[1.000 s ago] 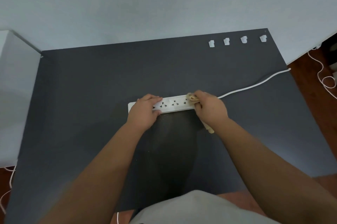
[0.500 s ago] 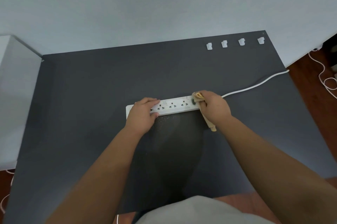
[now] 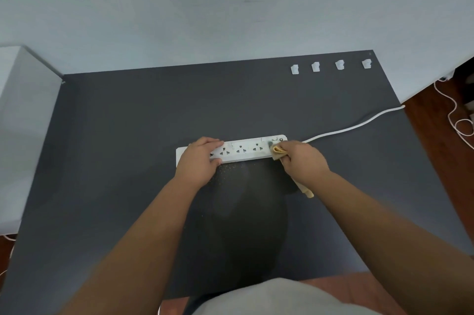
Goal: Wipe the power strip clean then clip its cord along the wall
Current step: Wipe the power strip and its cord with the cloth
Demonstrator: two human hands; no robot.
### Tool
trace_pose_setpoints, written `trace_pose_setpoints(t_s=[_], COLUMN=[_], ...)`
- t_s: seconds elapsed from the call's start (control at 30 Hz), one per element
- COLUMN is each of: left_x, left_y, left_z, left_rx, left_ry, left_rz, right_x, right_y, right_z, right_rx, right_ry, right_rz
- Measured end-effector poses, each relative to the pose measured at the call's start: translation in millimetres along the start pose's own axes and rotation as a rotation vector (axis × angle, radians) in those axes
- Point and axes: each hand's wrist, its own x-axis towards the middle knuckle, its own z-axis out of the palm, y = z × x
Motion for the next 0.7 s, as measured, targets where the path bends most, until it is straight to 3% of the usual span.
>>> trace_pose_setpoints(t_s=[0.07, 0.23, 0.47, 0.6, 0.7], left_x=[-0.7, -1.0, -0.6, -0.6, -1.5], left_y=[0.2, 0.6, 2.5, 1.5, 1.2], left_z=[1.1, 0.9, -0.1, 0.4, 0.6], left_rx=[-0.008, -0.003, -0.001, 0.000, 0.008], left_ry=[0.007, 0.008, 0.006, 0.005, 0.004], left_rz=[0.001, -0.003, -0.004, -0.007, -0.011], right_x=[-4.5, 22.5, 11.5, 25.1, 30.6], right_y=[4.8, 4.8, 5.4, 12.6, -4.9], right_z=[-7.4, -7.5, -1.8, -9.4, 2.1], right_rx=[0.037, 0.195, 0.069, 0.366, 0.262], right_ry=[-0.019, 0.109, -0.167, 0.121, 0.107], right_rz=[0.000, 0.082, -0.219, 0.126, 0.086])
